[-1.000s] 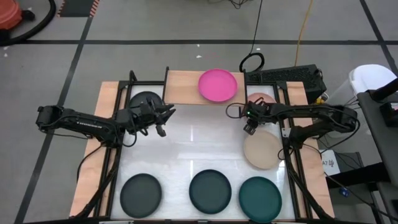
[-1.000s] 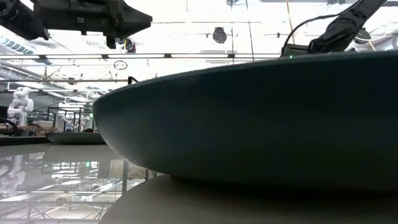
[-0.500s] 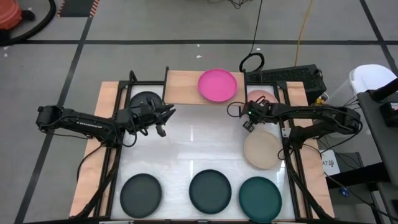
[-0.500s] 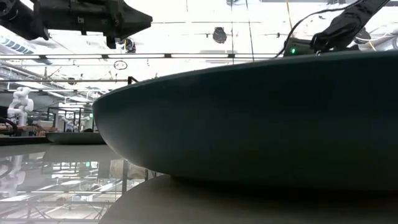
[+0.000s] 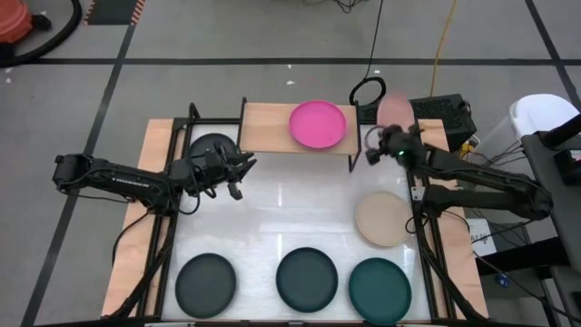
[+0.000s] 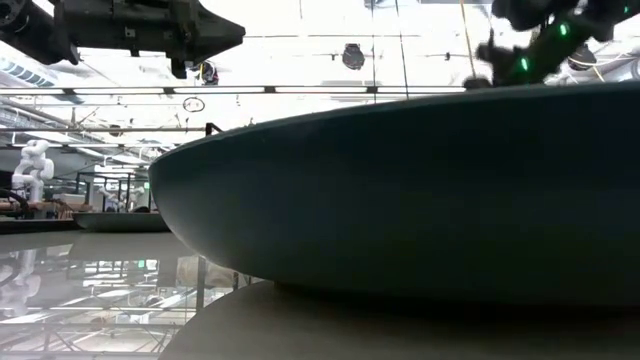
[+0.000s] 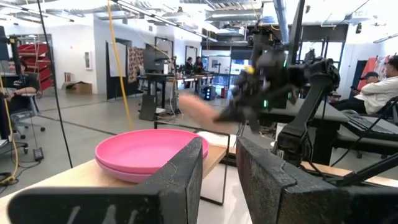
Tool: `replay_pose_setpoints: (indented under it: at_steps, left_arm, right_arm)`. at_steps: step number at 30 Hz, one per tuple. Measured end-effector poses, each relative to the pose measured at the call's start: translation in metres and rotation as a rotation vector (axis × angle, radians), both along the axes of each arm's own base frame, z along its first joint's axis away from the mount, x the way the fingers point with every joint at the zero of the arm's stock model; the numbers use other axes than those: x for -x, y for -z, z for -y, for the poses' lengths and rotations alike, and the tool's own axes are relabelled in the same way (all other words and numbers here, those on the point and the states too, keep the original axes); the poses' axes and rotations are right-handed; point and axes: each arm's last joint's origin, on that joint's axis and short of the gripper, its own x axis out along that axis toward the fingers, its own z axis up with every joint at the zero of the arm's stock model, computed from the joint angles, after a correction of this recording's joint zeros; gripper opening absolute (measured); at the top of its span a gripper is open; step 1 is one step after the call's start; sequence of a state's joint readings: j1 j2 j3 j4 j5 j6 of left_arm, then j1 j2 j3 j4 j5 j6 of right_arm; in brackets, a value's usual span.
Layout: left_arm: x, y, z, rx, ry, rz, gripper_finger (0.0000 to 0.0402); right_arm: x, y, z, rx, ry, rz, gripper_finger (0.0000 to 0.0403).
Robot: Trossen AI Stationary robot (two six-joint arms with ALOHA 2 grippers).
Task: Place and stack plates onto a shelf
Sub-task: Stack the light pink plate on top of the pink plate on the shelf
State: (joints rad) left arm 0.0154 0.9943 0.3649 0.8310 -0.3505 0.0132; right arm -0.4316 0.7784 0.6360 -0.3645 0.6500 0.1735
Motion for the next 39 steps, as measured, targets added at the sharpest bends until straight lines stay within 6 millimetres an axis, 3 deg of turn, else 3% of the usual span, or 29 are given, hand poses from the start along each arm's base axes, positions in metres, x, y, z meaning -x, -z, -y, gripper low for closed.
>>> replay_pose_setpoints:
  at_steps: [8,14,20,26,33,39]
  left_arm:
    - [0.000,0.000,0.000,0.001,0.000,0.001,0.0101]
    - [0.000,0.000,0.000,0.001,0.000,0.002,0.0101]
    - [0.000,0.000,0.000,0.004,0.001,0.003,0.0101]
    - [0.000,0.001,0.000,0.004,0.001,-0.005,0.0101]
    - [0.000,0.000,0.000,-0.007,-0.001,-0.008,0.0101]
    - [0.000,0.000,0.000,-0.007,-0.001,-0.009,0.0101]
  right_arm:
    - [-0.033,-0.081,0.011,0.236,-0.195,0.128,0.0001]
    - [-0.082,-0.103,0.028,0.225,-0.417,0.095,0.0000]
    - [-0.130,-0.086,0.040,0.165,-0.572,-0.029,0.0000]
    - [-0.154,-0.053,0.048,0.082,-0.591,-0.143,0.0000]
    - [-0.161,-0.028,0.049,-0.052,-0.631,-0.220,0.0000]
    - [-0.154,-0.024,0.047,-0.123,-0.606,-0.271,0.0000]
